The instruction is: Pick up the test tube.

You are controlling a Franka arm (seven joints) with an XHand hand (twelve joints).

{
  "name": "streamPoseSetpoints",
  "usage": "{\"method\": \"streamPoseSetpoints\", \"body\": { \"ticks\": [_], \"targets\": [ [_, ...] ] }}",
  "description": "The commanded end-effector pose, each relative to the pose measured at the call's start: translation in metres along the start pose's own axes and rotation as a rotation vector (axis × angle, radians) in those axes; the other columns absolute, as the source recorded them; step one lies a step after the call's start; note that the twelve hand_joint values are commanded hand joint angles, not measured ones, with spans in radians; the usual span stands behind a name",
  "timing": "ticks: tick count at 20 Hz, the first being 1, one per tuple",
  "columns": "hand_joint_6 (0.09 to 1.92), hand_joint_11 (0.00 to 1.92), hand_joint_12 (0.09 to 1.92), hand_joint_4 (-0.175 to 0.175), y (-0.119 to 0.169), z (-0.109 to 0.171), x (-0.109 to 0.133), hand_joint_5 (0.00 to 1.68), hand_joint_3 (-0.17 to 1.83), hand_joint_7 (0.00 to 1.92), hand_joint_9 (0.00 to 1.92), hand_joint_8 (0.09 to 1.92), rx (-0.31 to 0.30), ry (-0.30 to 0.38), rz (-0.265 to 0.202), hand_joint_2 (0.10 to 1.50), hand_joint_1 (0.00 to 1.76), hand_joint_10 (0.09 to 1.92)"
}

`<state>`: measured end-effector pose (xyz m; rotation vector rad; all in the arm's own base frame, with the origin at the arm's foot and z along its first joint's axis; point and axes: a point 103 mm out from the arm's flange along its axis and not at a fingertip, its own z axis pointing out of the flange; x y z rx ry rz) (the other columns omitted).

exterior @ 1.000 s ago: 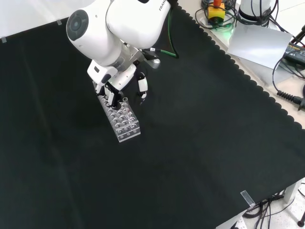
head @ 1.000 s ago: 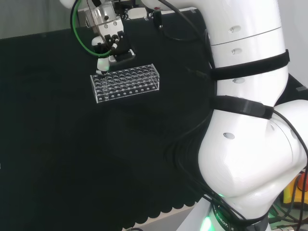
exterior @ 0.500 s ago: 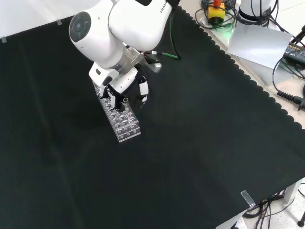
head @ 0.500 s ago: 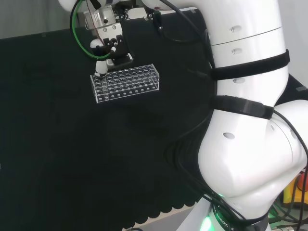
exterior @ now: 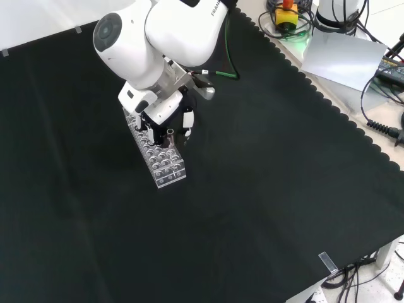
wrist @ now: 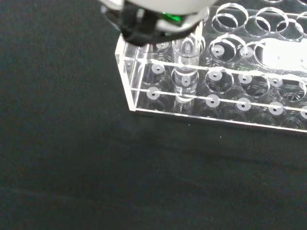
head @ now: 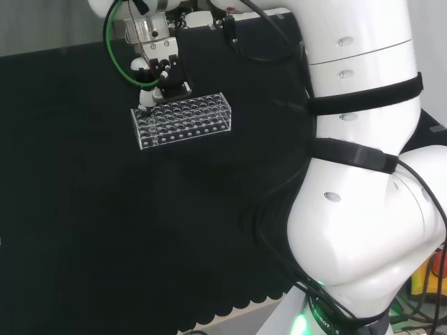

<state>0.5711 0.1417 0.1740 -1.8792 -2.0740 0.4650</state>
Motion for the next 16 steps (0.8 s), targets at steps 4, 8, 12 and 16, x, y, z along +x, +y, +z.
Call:
{"method": "streamPoseSetpoints", "body": {
  "ticks": [4,8,12,16],
  "targets": [
    [0.56,1.26,0.90,-0.175,0.000,-0.009,-0.003,1.32,0.68,1.37,1.59,0.56,-0.151,0.155,0.074,0.62,1.32,0.58],
    [0.38,1.31,0.85,-0.175,0.001,-0.016,-0.007,1.29,0.51,1.36,1.62,0.66,-0.149,0.210,0.091,0.72,1.32,0.58],
    [0.24,1.31,0.84,-0.175,0.001,-0.020,-0.011,1.29,0.32,1.34,1.62,0.71,-0.124,0.236,0.100,0.83,1.32,0.58],
    [0.21,1.31,0.84,-0.175,-0.004,-0.025,-0.015,1.29,0.30,1.34,1.63,0.72,-0.110,0.266,0.101,0.84,1.32,0.59]
  ]
}}
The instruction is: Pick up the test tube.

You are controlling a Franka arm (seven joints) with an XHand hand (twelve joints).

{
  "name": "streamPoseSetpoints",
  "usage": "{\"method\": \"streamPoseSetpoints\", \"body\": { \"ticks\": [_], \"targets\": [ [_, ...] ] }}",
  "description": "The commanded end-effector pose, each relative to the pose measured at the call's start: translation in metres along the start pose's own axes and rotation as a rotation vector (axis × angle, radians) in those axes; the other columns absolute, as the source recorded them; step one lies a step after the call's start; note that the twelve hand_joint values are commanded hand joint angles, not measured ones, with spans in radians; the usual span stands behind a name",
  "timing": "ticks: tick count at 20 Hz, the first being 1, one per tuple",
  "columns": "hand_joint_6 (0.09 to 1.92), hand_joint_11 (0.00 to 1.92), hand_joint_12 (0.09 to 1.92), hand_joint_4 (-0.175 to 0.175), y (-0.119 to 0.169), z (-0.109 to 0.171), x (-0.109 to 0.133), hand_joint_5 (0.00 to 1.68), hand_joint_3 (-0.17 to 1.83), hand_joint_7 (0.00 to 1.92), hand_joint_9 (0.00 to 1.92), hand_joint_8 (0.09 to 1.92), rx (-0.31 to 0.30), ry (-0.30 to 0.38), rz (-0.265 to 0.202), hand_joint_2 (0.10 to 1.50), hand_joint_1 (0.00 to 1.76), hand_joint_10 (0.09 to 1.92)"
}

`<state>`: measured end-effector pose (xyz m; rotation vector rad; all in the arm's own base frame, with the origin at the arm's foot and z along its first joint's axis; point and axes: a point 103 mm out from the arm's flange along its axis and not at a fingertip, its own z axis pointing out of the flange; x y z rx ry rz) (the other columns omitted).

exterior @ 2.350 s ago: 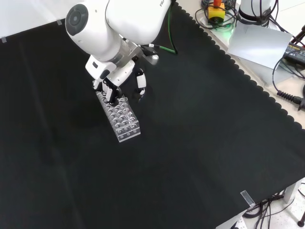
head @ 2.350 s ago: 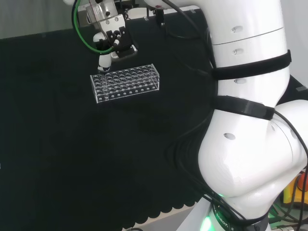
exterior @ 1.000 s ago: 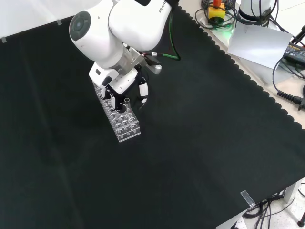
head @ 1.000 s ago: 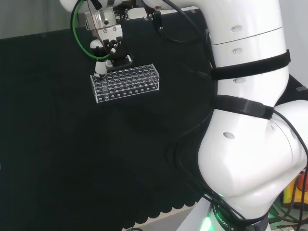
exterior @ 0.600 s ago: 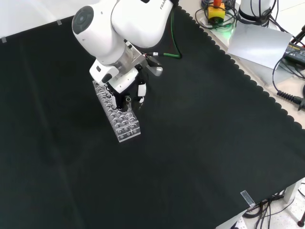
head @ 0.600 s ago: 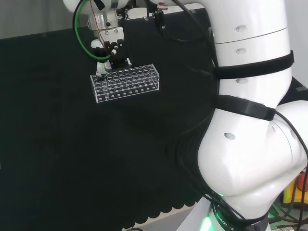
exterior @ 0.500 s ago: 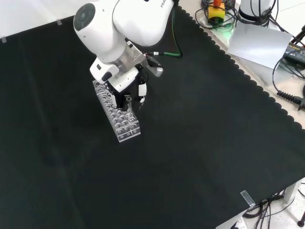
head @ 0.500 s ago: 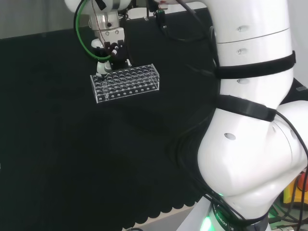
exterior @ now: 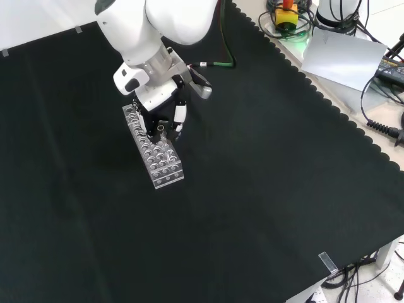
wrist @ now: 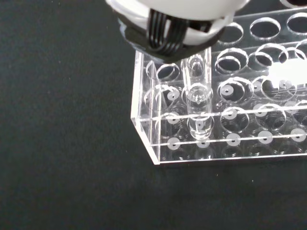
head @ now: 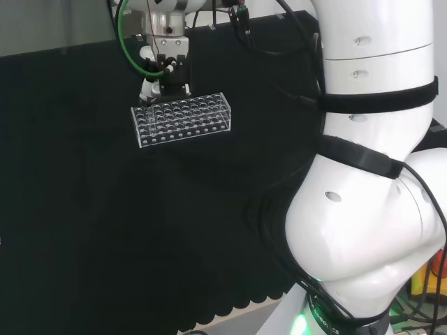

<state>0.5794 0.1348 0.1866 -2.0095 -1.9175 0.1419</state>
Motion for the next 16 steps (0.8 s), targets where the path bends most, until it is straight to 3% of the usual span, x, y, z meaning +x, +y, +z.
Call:
{"method": "streamPoseSetpoints", "body": {
  "ticks": [1,16],
  "targets": [
    [0.21,1.32,0.84,-0.175,-0.004,-0.014,-0.006,1.29,0.30,1.34,1.63,0.72,0.019,0.053,0.009,0.84,1.32,0.59],
    [0.19,1.31,0.84,-0.175,-0.031,-0.087,-0.019,1.31,0.30,1.35,1.63,0.71,-0.048,0.141,-0.009,0.84,1.32,0.59]
  ]
}}
